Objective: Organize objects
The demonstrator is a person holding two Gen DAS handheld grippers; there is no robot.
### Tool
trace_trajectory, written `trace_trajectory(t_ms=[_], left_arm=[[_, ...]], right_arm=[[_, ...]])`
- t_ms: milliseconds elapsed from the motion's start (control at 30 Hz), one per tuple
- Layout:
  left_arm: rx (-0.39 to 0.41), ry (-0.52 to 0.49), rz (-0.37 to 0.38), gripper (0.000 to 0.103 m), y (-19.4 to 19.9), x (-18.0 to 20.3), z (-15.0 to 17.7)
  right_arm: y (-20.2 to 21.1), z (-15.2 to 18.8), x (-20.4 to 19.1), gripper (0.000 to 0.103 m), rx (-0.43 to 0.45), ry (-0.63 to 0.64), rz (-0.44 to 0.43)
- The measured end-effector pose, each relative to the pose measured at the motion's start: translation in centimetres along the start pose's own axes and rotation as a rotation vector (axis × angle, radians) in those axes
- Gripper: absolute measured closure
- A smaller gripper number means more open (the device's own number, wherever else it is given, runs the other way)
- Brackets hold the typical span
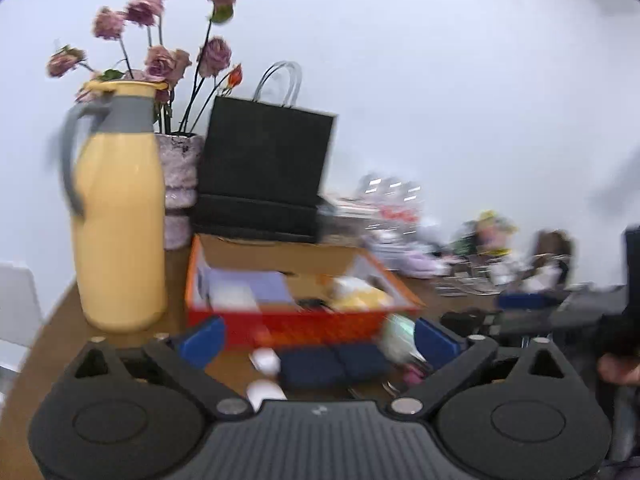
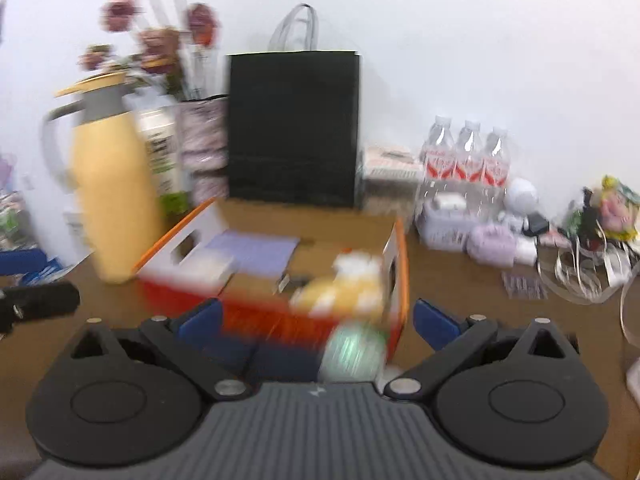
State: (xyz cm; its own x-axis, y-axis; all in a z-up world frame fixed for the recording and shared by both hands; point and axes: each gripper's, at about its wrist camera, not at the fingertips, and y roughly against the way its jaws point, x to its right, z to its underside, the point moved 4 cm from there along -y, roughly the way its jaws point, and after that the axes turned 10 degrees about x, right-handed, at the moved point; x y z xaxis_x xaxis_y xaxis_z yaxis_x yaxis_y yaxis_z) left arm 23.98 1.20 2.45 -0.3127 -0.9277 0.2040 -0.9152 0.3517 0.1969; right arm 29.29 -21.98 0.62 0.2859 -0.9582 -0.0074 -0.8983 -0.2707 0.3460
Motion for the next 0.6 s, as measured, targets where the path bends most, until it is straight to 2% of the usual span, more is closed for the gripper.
trace_trajectory(t_ms=[67,167,233,333,433,533,600], left_arm=[[-0.026,0.033,-0.024,0.000,4.1,-0.5,3.3],[-0.094,0.035,-0.103,0.003,8.2,-1.6,6.7],[-0.144,0.018,-0.155,0.005,10.4,-2.3,7.9],[-0.137,-0.005,-0.214,0.005,12.5,-3.4,7.8],[-0.083,-0.017,-0.216,0.005,12.3,-3.5,6.7],[-0.086,-0.041,-0.171,0.005,10.1,-3.0,7.1],[-0.104,-0.029,-0.139,0.010,7.0,-3.1,7.9]], right_arm=[[3.9,4.0,-1.5,0.000,-0.014,-0.015,-0.074],[7.8,9.0,-2.3,0.000,-0.138,-0.059,-0.108],[10.2,10.7,-2.5,0.000,-0.185,-0.061,-0.104],[12.6,11.6,-2.5,0.000,-0.215,-0.080,-0.136],[13.1,10.8,-2.8,0.000,-0.154,-0.060,-0.133],[11.1,9.9,-3.0,0.002,-0.080,-0.096,-0.129],[9.1,10.2,-3.6,0.020,-0.083,-0.070,-0.090]])
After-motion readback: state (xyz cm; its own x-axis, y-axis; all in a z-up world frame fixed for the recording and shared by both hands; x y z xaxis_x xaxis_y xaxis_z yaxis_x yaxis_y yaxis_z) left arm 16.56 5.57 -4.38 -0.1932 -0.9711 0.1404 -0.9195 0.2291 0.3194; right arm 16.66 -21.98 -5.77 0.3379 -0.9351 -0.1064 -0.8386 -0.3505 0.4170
